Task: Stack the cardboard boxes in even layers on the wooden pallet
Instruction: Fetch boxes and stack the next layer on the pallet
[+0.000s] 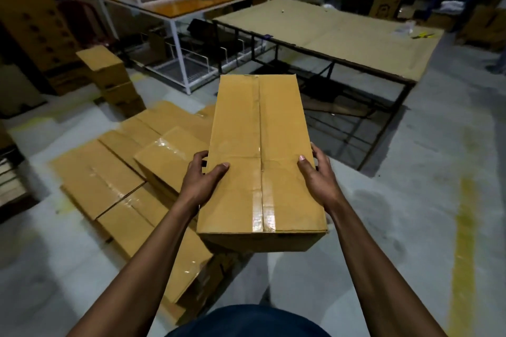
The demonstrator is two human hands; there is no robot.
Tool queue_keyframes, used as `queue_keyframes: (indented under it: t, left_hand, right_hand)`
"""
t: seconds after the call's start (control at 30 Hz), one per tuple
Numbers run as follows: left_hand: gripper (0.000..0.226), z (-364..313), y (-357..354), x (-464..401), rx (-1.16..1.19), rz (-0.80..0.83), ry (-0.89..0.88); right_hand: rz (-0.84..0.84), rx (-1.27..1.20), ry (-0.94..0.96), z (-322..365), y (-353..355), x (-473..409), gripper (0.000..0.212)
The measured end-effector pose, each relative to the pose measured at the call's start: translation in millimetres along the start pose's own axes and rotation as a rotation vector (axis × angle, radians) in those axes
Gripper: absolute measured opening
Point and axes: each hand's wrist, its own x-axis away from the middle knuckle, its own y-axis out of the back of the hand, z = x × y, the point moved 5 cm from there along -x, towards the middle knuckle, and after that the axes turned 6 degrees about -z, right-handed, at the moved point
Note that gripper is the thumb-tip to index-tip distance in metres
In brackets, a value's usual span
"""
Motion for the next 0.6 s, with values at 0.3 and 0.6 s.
queue_keyframes:
  t: [0.3,0.6]
  left_hand:
    - [0.074,43.3,116.6,24.3,0.075,-0.266,0.102]
    - [0.074,91.1,202.0,65.0,0.068,-0.578,0.256]
  right_hand:
    - [0.289,0.07,0.092,55.3,-128.5,-5.9,0.062]
    - [0.635,0.016,0.151,80.4,-254.9,5.0,0.065]
